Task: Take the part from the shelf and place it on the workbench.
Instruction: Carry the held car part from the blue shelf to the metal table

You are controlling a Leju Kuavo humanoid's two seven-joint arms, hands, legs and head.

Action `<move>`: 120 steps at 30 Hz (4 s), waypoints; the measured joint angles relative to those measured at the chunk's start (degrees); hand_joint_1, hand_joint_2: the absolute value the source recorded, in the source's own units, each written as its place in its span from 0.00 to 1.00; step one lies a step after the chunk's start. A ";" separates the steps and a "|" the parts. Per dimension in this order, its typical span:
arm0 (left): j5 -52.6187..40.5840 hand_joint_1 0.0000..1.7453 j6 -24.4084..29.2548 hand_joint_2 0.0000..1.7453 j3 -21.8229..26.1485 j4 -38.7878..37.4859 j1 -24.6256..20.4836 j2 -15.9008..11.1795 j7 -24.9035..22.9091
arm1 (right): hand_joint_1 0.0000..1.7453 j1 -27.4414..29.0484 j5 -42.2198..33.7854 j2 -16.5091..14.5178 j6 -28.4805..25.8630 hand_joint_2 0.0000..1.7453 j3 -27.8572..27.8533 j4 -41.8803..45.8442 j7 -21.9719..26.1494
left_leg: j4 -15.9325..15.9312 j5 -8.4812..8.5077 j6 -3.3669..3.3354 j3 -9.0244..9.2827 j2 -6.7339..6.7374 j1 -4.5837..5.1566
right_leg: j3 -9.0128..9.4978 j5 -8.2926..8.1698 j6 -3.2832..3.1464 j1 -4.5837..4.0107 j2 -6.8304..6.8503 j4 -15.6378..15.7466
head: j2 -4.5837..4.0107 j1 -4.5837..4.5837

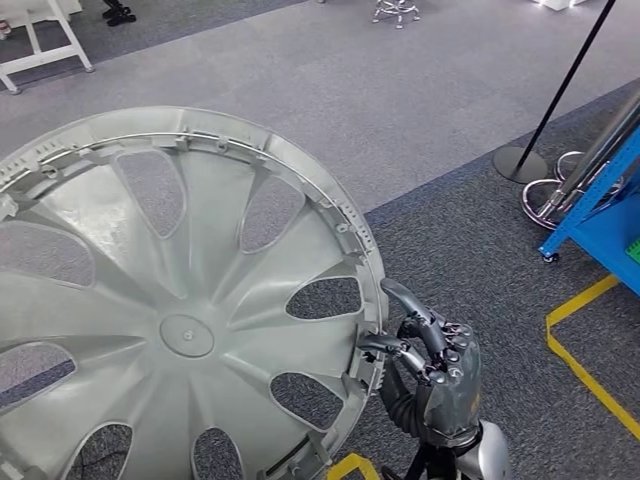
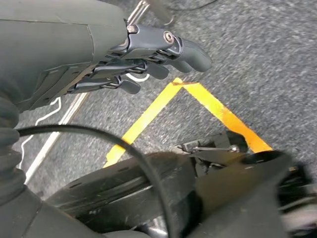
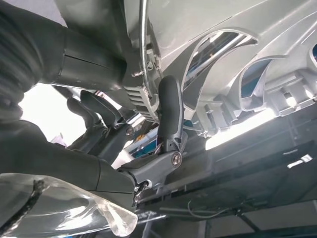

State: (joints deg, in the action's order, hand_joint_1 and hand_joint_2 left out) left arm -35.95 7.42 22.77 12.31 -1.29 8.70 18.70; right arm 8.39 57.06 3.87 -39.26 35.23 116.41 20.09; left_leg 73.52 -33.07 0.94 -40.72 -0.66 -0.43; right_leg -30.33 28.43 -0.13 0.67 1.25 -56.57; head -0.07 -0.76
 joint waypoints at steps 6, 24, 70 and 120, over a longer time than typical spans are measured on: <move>-0.02 0.00 -0.03 1.00 0.25 0.00 -0.11 -0.02 0.00 | 1.00 -0.01 -0.02 -0.01 0.00 1.00 -0.03 0.00 0.13 | -15.19 6.72 -1.14 7.46 3.02 0.57 | 0.65 0.81 1.02 -0.45 2.41 -0.22 | 0.00 -0.01; -0.22 0.00 -0.05 1.00 0.33 -0.03 0.11 -0.01 -0.01 | 1.00 0.08 0.00 -0.01 0.00 1.00 -0.27 -0.07 0.32 | -15.22 7.06 -1.56 6.70 -4.01 0.34 | -0.73 0.23 1.24 -0.02 -3.46 -0.76 | 0.00 -0.57; -0.61 0.00 -0.05 1.00 0.79 -0.04 -0.09 -0.11 0.01 | 1.00 0.25 -0.07 -0.04 -0.02 1.00 -0.46 -0.09 0.61 | -15.61 5.64 -2.39 8.34 2.20 0.98 | -1.26 0.28 1.56 -0.62 3.51 -1.17 | 0.00 -0.23; -0.66 0.00 -0.21 1.00 1.11 -0.07 -0.05 -0.07 0.03 | 1.00 0.41 -0.21 -0.04 -0.02 1.00 -0.61 -0.09 0.93 | -5.60 0.74 -0.38 2.79 -0.42 0.39 | -0.98 0.36 0.11 0.09 -0.60 -1.07 | 0.00 -0.29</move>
State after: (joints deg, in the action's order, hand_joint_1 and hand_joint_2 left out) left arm -36.61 7.21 23.89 12.24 -1.34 8.63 18.74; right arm 8.80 56.84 3.83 -39.28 34.63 116.32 21.02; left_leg 67.92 -32.33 0.56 -37.93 -1.08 -0.05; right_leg -31.30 28.79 -0.02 0.76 0.65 -57.64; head -0.07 -1.05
